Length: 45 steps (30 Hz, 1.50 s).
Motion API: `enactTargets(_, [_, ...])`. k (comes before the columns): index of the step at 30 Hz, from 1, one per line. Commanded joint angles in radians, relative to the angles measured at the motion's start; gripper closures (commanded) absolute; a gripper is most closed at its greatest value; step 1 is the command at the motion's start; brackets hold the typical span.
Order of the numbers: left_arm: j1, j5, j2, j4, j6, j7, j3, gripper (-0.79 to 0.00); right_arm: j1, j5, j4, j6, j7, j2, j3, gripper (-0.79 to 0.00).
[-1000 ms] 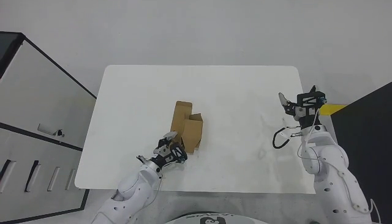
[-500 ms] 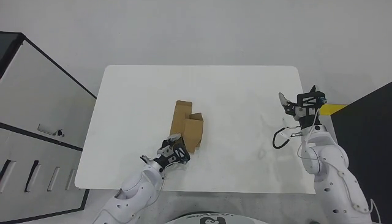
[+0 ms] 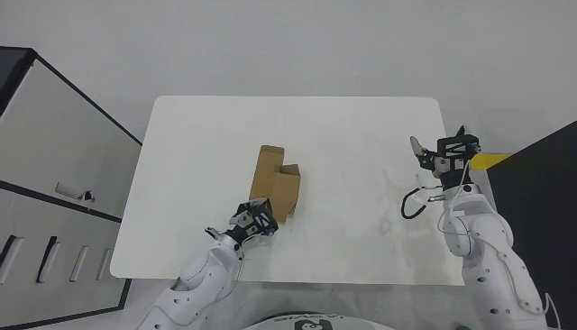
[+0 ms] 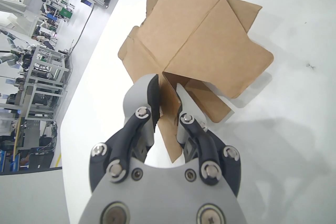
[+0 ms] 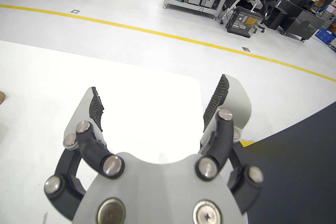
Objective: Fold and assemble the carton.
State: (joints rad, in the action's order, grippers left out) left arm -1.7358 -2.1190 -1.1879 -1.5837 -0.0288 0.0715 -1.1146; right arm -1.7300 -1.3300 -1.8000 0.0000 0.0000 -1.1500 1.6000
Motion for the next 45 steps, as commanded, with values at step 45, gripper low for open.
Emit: enactTargets(45, [-0.093,0.077,0.060,-0.430,0.370,0.192,-0.188,0.000,-0.001,0.272,-0.101,-0.527,0.262,0.034,0.142,-0.785])
